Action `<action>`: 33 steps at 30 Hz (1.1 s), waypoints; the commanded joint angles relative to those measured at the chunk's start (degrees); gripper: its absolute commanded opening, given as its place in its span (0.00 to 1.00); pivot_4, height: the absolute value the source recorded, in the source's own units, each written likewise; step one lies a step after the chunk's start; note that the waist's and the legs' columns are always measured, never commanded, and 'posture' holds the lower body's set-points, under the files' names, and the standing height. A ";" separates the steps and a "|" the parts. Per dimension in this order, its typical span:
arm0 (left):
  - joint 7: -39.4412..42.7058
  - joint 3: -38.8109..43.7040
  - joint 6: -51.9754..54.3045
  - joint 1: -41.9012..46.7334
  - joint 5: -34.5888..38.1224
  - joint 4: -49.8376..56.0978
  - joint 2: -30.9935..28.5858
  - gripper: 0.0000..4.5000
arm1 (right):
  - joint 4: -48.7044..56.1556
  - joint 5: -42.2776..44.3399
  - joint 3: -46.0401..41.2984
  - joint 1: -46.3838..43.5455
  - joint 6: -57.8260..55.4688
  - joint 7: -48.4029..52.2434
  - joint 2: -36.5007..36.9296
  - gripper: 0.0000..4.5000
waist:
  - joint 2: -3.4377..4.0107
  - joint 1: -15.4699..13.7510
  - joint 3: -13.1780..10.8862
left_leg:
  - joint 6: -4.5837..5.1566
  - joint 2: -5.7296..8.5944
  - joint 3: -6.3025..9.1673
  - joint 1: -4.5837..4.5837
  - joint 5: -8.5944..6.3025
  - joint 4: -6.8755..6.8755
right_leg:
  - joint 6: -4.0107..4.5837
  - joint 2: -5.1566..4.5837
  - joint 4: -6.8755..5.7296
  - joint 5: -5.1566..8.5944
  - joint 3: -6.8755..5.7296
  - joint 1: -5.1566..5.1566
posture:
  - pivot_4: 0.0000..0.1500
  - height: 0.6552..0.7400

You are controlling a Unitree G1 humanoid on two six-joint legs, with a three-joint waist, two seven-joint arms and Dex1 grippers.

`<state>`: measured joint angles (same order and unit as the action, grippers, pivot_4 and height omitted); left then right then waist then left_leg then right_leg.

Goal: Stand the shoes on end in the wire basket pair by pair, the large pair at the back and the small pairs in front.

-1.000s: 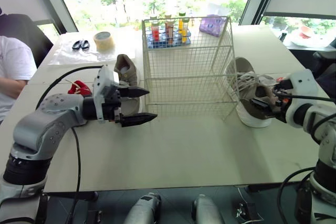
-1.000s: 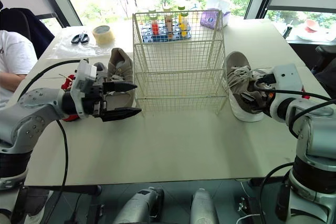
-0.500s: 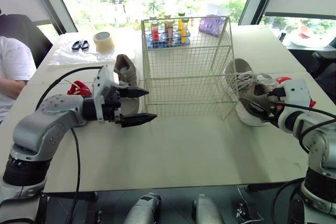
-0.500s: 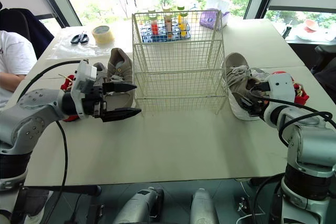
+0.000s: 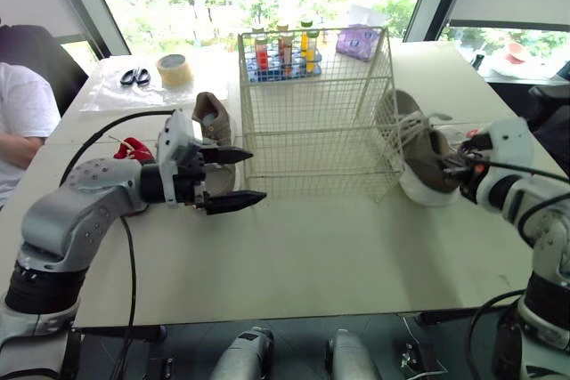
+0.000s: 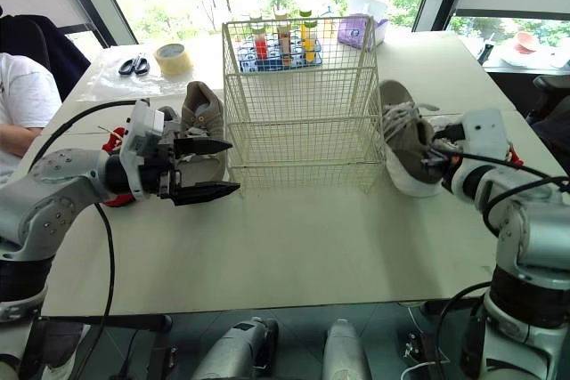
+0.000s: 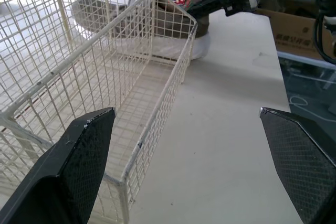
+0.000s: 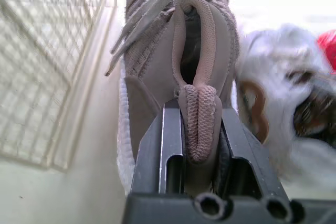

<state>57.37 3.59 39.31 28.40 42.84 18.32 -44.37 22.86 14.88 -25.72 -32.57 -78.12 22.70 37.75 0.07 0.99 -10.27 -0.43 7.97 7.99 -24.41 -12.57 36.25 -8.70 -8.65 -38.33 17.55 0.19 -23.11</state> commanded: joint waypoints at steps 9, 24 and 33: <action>-1.41 5.61 3.55 9.01 6.17 -5.58 1.70 1.00 | -6.08 3.56 0.63 -23.29 15.86 4.24 13.65 0.03 | -0.03 -0.01 0.00 | 0.01 0.00 -0.02 -0.04 0.00 -0.03 | 0.00 0.00 0.11 0.00 -0.01 -0.01 | 1.00 1.00; 8.21 7.40 13.54 25.82 7.22 -31.07 -6.07 1.00 | -11.21 -3.81 19.89 -20.23 78.41 34.30 19.43 0.03 | -0.12 1.43 -0.05 | 0.02 -0.02 -0.03 -0.03 -0.01 0.11 | -0.04 0.06 -0.01 0.01 -0.03 -0.03 | 1.00 1.00; 9.47 8.54 13.88 27.34 6.09 -33.47 -6.19 1.00 | -15.68 -6.27 22.77 -21.63 88.52 36.14 18.22 0.03 | -0.12 1.55 -0.05 | 0.01 -0.02 0.00 -0.06 0.00 0.10 | -0.04 0.07 -0.02 0.01 -0.02 -0.09 | 1.00 1.00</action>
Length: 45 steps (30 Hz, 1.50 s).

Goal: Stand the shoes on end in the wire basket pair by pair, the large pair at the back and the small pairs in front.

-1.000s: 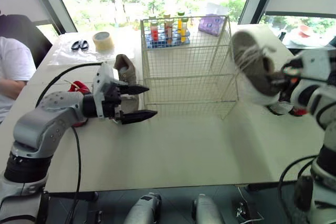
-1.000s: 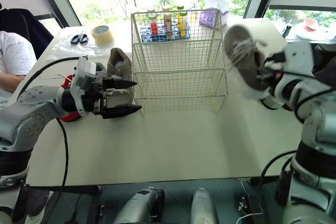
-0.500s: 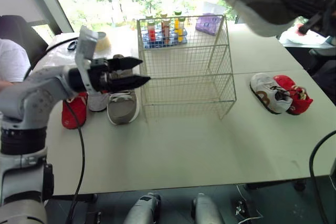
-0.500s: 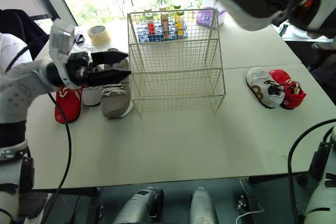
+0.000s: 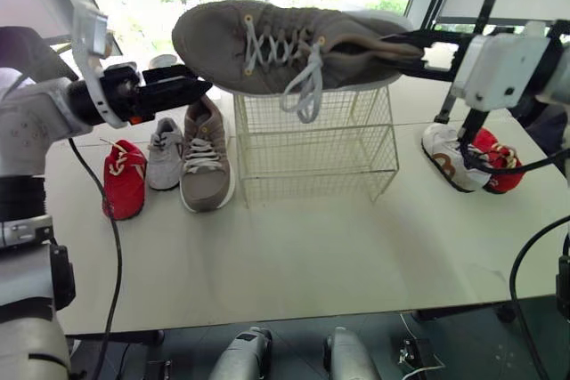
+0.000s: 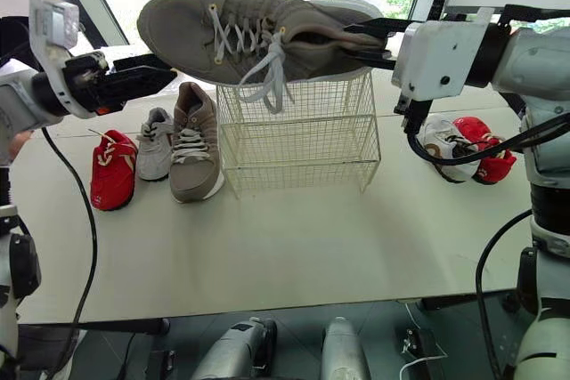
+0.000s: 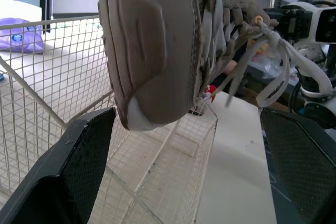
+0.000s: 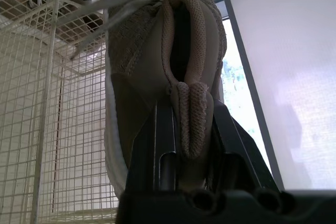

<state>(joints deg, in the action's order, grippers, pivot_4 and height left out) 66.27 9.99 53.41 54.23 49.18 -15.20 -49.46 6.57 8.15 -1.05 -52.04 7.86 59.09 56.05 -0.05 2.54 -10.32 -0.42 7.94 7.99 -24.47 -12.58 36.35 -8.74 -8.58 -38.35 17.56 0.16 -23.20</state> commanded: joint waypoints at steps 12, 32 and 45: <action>0.85 0.93 -0.96 3.38 -2.80 -2.22 0.58 0.95 | 2.76 0.43 0.67 -3.03 3.35 1.47 -1.19 0.03 | 0.00 0.00 0.00 | 0.00 0.00 0.00 0.00 0.00 0.02 | 0.00 0.00 -0.03 0.00 0.00 -0.01 | 1.00 1.00; -1.63 5.20 3.55 -0.21 -0.15 2.45 4.40 0.12 | 5.12 20.67 -9.43 -1.98 -38.18 -1.58 -0.02 0.98 | -0.02 -0.39 0.01 | 0.01 0.00 0.05 -0.03 0.00 0.15 | 0.00 -0.01 -0.11 0.00 0.00 0.04 | 1.00 1.00; -18.63 16.62 9.42 -3.28 12.96 11.12 14.74 0.12 | 8.71 56.93 -30.66 13.03 -74.94 -28.52 -18.64 0.98 | -0.11 -0.03 0.07 | 0.03 -0.04 0.04 -0.03 -0.02 0.45 | 0.02 -0.04 -0.26 -0.01 0.03 0.14 | 1.00 1.00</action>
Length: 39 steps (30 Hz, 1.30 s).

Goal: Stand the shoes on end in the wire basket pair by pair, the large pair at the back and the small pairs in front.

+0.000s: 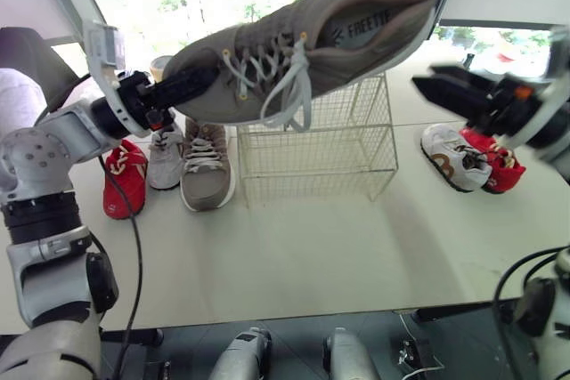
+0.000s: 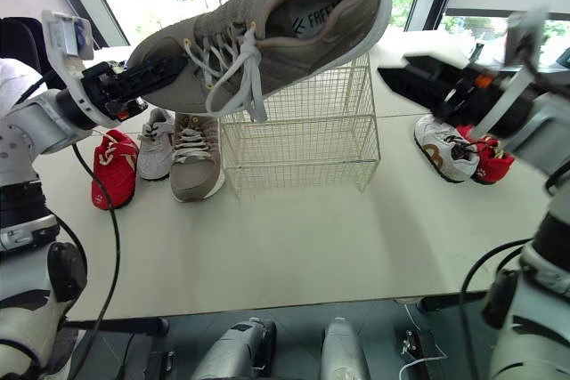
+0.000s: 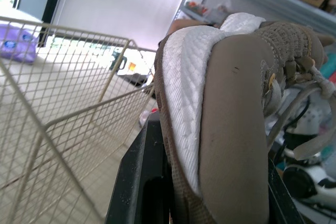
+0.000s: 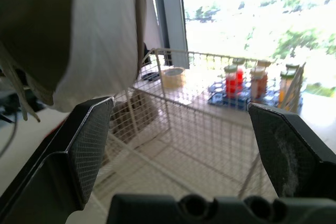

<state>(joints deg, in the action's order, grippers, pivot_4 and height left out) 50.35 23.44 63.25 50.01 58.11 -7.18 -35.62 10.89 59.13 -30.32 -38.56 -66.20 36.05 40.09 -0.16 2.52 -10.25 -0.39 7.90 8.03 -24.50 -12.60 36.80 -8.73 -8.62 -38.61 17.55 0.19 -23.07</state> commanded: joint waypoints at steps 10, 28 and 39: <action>-9.68 3.57 -1.80 0.71 8.28 5.60 6.02 0.12 | 7.80 8.14 6.44 -7.23 8.93 -14.16 -14.08 0.98 | 0.00 -0.24 0.00 | 0.01 0.07 -0.01 -0.02 -0.01 0.21 | 0.00 0.01 -0.32 0.00 0.08 -0.08 | 1.00 1.00; -15.53 2.11 -3.91 -4.61 12.22 8.65 8.46 0.12 | 2.26 10.15 10.20 -15.42 16.86 -17.77 -18.50 0.98 | 0.00 -0.14 0.00 | 0.01 0.07 -0.02 -0.02 -0.01 0.22 | 0.00 0.01 -0.37 0.00 0.12 -0.12 | 1.00 1.00; -17.71 1.25 -4.34 -6.21 13.93 10.34 8.50 0.12 | 2.30 10.58 11.88 -15.71 17.99 -17.55 -19.78 0.62 | 0.00 -0.08 0.00 | 0.01 0.07 -0.03 -0.02 -0.01 0.20 | 0.00 0.02 -0.37 0.00 0.20 -0.14 | 1.00 1.00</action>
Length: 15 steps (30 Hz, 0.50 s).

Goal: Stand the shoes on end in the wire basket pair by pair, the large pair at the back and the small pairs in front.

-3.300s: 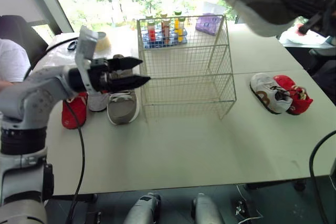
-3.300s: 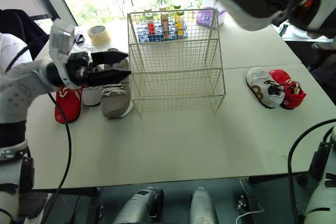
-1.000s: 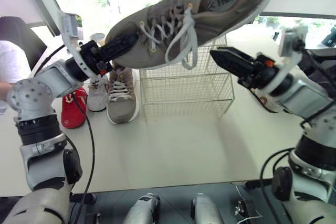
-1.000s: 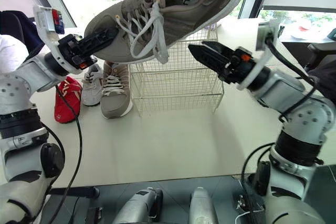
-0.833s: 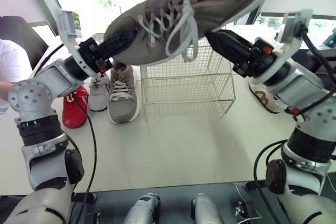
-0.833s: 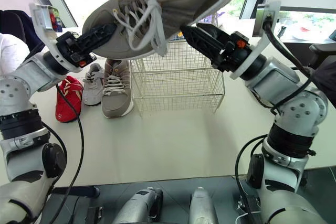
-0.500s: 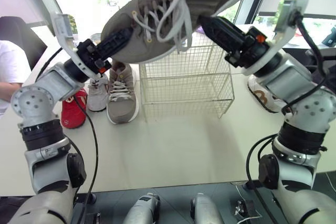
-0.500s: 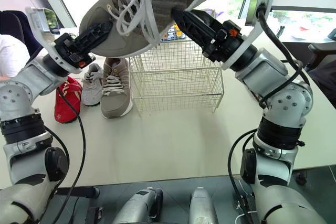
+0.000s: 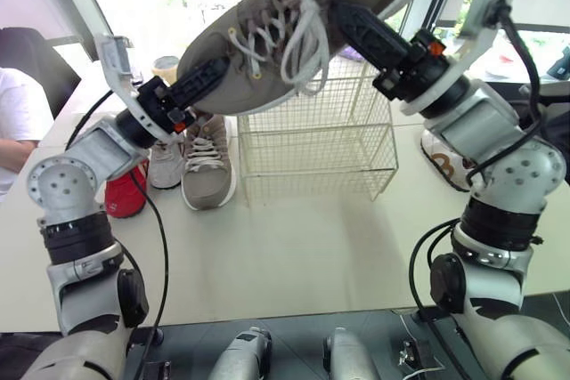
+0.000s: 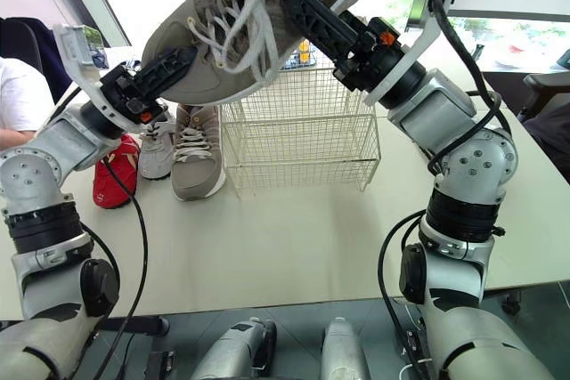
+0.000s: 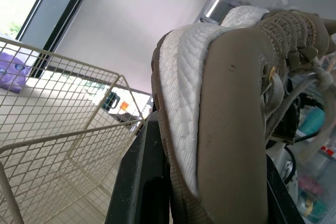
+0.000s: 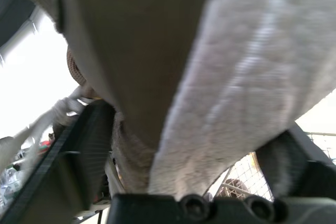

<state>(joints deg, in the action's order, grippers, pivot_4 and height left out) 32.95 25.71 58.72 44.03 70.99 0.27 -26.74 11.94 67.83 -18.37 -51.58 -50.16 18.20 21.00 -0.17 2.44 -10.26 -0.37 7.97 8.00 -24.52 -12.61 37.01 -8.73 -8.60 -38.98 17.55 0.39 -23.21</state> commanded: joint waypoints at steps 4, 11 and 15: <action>-1.01 -1.89 0.68 -0.96 1.15 3.15 -1.25 0.12 | -0.14 1.57 -0.36 -3.89 2.23 0.83 0.16 0.40 | 0.00 -0.01 0.00 | 0.00 0.00 0.00 0.00 0.00 0.00 | 0.00 0.01 0.00 0.00 0.00 0.00 | 1.00 1.00; -0.20 -2.61 2.05 -1.14 1.33 2.60 -3.75 0.64 | -6.66 -2.54 1.78 -10.41 1.24 8.86 7.64 0.40 | 0.00 -0.07 0.00 | 0.01 0.02 -0.02 0.00 0.00 -0.01 | 0.00 0.01 0.00 0.00 0.01 -0.02 | 1.00 1.00; 1.44 -3.30 1.15 -1.31 -0.39 2.32 -5.78 0.99 | -13.88 -8.30 4.74 -16.21 2.94 18.05 13.31 0.40 | 0.00 -0.02 -0.01 | 0.01 0.01 -0.04 -0.01 -0.01 -0.09 | 0.00 0.02 0.03 0.01 0.00 -0.06 | 1.00 1.00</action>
<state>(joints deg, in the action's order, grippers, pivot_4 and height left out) 33.17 22.24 60.69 42.82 71.22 1.27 -31.44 0.02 61.97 -13.93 -64.14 -49.81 31.53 32.21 -0.17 2.42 -10.26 -0.36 7.99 7.96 -24.53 -12.62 36.92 -8.73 -8.58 -38.95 17.56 0.39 -23.26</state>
